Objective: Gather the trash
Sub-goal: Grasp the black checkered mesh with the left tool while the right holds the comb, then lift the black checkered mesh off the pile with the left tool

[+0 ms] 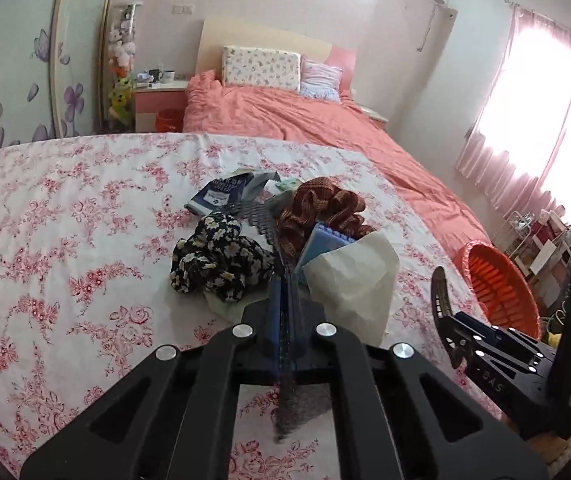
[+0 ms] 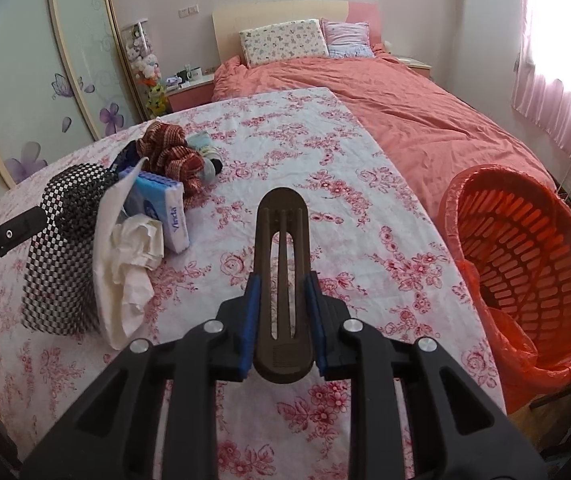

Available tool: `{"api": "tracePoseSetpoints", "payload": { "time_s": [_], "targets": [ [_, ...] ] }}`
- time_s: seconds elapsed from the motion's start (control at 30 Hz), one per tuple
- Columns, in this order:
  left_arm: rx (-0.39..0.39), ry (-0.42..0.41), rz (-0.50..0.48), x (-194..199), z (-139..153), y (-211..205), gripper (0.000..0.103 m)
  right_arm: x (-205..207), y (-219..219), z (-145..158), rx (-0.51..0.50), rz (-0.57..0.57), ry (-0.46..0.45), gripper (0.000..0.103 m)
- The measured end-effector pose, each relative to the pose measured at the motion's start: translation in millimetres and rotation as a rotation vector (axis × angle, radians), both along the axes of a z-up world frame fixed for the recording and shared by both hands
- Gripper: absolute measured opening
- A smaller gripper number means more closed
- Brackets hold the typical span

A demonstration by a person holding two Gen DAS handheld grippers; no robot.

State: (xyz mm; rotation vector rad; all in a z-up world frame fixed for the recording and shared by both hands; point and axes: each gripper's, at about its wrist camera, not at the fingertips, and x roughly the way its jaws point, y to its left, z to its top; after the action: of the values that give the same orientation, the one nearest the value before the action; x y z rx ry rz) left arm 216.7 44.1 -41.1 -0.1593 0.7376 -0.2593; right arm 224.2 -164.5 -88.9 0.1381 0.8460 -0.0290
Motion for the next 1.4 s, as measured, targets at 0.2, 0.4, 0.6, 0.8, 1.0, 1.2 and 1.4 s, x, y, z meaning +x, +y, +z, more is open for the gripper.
{"api": "tracePoseSetpoints", "payload": {
  "time_s": [0.2, 0.4, 0.6, 0.8, 1.0, 1.2, 1.4],
  "targets": [
    [0.009, 0.101, 0.018, 8, -29, -3, 0.004, 4, 4, -14, 0.005, 0.024, 0.049, 0.025],
    [0.02, 0.112, 0.02, 5, -37, -1, 0.029, 10, 3, -18, 0.009, 0.019, 0.063, 0.038],
    [0.045, 0.105, 0.005, -1, -39, -4, 0.031, 8, 8, -18, -0.031, 0.025, 0.062, 0.033],
    [0.076, 0.11, -0.017, -8, -43, -11, 0.013, 3, 7, -18, -0.024, 0.028, 0.053, 0.032],
    [0.064, 0.061, -0.031, -15, -28, -7, 0.003, -6, 5, -6, -0.005, 0.033, 0.016, 0.032],
    [0.038, -0.007, -0.028, -20, 0, 0, 0.002, -14, -2, 16, 0.018, 0.02, -0.035, 0.032],
    [0.094, -0.007, -0.05, -18, -1, -7, 0.009, -17, -8, 19, 0.034, 0.016, -0.031, 0.032]
  ]
}}
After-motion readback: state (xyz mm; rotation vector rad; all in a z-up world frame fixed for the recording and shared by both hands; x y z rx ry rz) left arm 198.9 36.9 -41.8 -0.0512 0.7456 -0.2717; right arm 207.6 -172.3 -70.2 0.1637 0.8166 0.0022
